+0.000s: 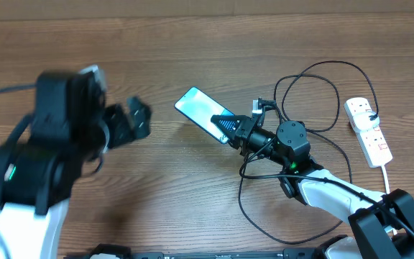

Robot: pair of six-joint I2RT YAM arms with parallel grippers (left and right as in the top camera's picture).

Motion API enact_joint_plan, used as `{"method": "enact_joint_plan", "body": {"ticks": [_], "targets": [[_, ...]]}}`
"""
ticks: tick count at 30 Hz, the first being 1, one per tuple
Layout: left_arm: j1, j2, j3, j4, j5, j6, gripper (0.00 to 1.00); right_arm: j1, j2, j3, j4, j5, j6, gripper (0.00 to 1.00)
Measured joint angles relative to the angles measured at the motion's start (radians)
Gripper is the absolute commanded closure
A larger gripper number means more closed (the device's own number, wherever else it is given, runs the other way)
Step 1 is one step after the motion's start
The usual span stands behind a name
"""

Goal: Plug charger to phone and switch on socket

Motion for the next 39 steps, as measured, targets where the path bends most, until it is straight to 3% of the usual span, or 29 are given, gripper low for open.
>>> {"method": "enact_joint_plan", "body": {"ticks": [8, 17, 24, 32, 39], "targets": [[0.0, -0.352, -0.073, -0.056, -0.169, -0.002, 0.0, 0.0, 0.0, 0.0, 0.007, -0.098, 0.038, 0.96], [0.0, -0.694, -0.398, 0.033, -0.208, -0.18, 0.0, 0.0, 0.0, 0.0, -0.039, -0.137, 0.066, 0.96], [0.0, -0.712, -0.679, 0.304, -0.087, -0.329, 0.0, 0.0, 0.0, 0.0, -0.052, -0.154, 0.129, 0.96], [0.0, -0.711, -0.944, 0.685, 0.063, -0.52, 0.0, 0.0, 0.0, 0.0, -0.054, -0.137, 0.325, 0.96], [0.0, -0.673, -1.053, 0.857, 0.152, -0.655, 0.0, 0.0, 0.0, 0.0, -0.054, -0.117, 0.395, 0.96]]}}
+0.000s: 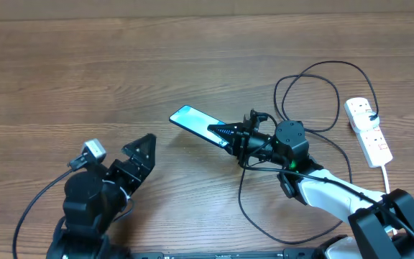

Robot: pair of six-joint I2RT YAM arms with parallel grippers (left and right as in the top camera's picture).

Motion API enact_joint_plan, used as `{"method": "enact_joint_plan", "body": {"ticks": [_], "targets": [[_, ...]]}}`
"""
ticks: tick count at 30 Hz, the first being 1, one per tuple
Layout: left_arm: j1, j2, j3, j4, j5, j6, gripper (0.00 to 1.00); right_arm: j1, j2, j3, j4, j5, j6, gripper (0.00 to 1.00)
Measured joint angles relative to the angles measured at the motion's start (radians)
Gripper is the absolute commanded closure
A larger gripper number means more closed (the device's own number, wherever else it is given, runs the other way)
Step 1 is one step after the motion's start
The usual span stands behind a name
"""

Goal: Plug charger to phone and switch on socket

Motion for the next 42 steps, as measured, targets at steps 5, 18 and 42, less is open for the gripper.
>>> {"method": "enact_joint_plan", "body": {"ticks": [5, 18, 42], "targets": [[0.0, 0.117, -0.004, 0.146, 0.06, -0.034, 0.0, 0.0, 0.0, 0.0, 0.0, 0.006, 0.035, 0.96], [0.0, 0.585, -0.01, 0.495, 0.34, -0.145, 0.22, 0.003, 0.0, 0.0, -0.068, 0.057, 0.053, 0.96], [-0.003, 0.612, -0.01, 0.51, 0.426, -0.386, 0.5, 0.204, 0.001, 0.0, 0.014, 0.297, -0.272, 0.96]]}}
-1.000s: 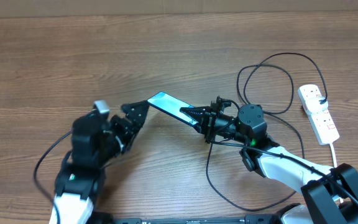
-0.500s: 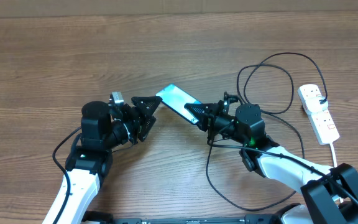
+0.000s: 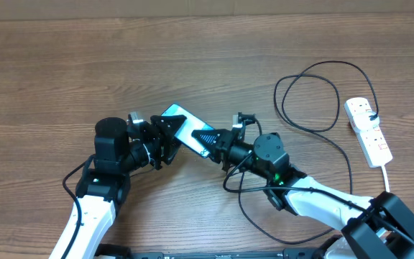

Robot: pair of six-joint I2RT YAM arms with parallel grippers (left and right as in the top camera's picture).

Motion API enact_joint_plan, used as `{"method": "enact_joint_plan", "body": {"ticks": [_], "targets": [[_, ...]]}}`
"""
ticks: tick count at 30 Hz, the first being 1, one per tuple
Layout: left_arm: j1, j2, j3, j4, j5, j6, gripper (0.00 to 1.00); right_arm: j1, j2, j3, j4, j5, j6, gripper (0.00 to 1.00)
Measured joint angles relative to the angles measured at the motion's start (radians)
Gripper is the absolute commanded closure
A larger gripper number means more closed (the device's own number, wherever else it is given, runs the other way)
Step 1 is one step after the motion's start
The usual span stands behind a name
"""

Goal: Plug charger to phone and switch on socket

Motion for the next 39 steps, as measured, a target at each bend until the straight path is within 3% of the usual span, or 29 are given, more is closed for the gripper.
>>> {"method": "enact_joint_plan", "body": {"ticks": [3, 10, 20, 31, 39], "targets": [[-0.012, 0.0, 0.0, 0.0, -0.002, -0.006, 0.59, 0.003, 0.0, 0.0, -0.001, 0.015, 0.044, 0.96], [-0.022, 0.0, 0.0, 0.0, -0.002, -0.01, 0.63, 0.003, 0.0, 0.0, -0.025, 0.024, 0.215, 0.96], [-0.024, 0.003, -0.001, -0.004, -0.006, -0.016, 0.69, 0.003, 0.001, 0.0, -0.086, 0.025, 0.32, 0.96], [-0.024, 0.003, -0.001, 0.0, -0.009, -0.016, 0.67, 0.002, 0.001, 0.0, -0.039, -0.003, 0.356, 0.96], [-0.024, 0.003, -0.001, 0.0, -0.014, -0.016, 0.72, 0.002, 0.001, 0.0, -0.019, -0.024, 0.291, 0.96]]}}
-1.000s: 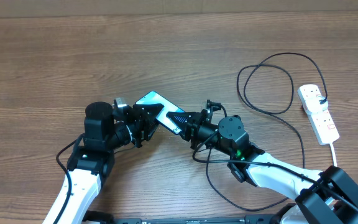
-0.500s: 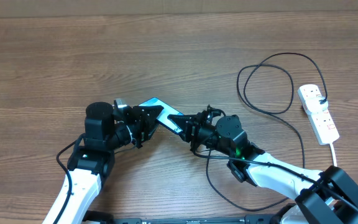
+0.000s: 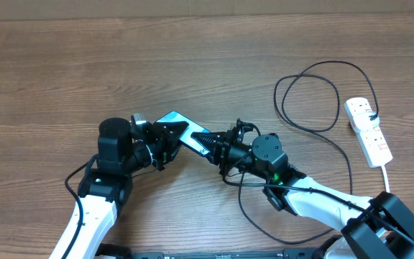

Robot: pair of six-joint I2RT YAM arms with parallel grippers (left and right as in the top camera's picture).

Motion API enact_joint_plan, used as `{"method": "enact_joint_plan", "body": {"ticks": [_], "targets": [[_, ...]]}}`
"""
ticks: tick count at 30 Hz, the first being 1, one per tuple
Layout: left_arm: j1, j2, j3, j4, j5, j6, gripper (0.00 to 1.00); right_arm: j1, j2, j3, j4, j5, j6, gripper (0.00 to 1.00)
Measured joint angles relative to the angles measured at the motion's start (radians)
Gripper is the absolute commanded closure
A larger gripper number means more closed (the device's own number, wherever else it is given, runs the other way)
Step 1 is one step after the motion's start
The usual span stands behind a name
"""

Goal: Plug charger to phone and switch on socket

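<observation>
The phone (image 3: 174,118), its pale blue screen up, lies slanted at the table's middle. My left gripper (image 3: 169,134) straddles its left half, and the fingers look closed against its edges. From the right, my right gripper (image 3: 212,142) is pressed to the phone's lower right end, shut on the charger plug, which the fingers hide. The black charger cable (image 3: 309,69) loops back to the white power strip (image 3: 366,129) at the right edge. Its switch is too small to read.
The cable also droops in a loop (image 3: 254,216) under my right arm toward the front edge. Bare wooden table (image 3: 85,65) stretches left and behind the phone.
My left gripper's fingers have narrowed onto the phone. The phone and my right gripper have shifted slightly left, and the phone lies a little flatter.
At first my left arm was raised at the far left, with my right gripper at the phone's lower end. Then the left arm sat low at the front, open. Later it reached the phone's left end, open, and now it holds the phone there.
</observation>
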Motion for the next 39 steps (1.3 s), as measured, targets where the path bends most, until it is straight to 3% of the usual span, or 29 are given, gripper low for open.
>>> {"method": "enact_joint_plan", "body": {"ticks": [6, 11, 15, 20, 27, 28, 29, 30, 32, 39], "targets": [[0.0, 0.002, -0.001, -0.006, -0.003, -0.001, 0.76, 0.0, 0.0, 0.0, -0.039, -0.006, -0.035, 0.96], [0.0, 0.002, -0.002, -0.007, 0.002, -0.014, 0.96, 0.0, 0.0, 0.002, -0.019, -0.002, -0.042, 0.96], [0.0, 0.002, -0.002, -0.008, 0.005, -0.007, 0.96, -0.002, 0.0, 0.003, -0.013, 0.001, -0.041, 0.95], [0.0, 0.002, -0.003, -0.012, 0.008, -0.007, 0.96, -0.002, 0.0, 0.003, -0.021, -0.011, -0.047, 0.74], [0.001, 0.005, -0.003, -0.054, 0.012, 0.027, 0.96, 0.0, 0.0, 0.004, -0.084, -0.048, -0.06, 0.59], [0.001, 0.008, -0.003, -0.056, 0.016, 0.035, 0.96, -0.001, 0.0, 0.005, -0.102, -0.051, -0.072, 0.51], [0.003, 0.014, -0.003, -0.056, 0.024, 0.051, 0.96, -0.001, 0.0, 0.005, -0.124, -0.055, -0.089, 0.28], [0.005, 0.023, -0.003, -0.056, 0.032, 0.064, 0.96, -0.001, 0.0, 0.005, -0.145, -0.058, -0.114, 0.13], [0.018, 0.043, -0.003, -0.056, 0.057, 0.097, 0.96, -0.001, 0.0, 0.006, -0.173, -0.056, -0.182, 0.0], [0.101, 0.154, -0.003, -0.056, 0.204, 0.233, 0.96, -0.001, 0.0, 0.006, -0.259, -0.014, -0.407, 0.0]]}}
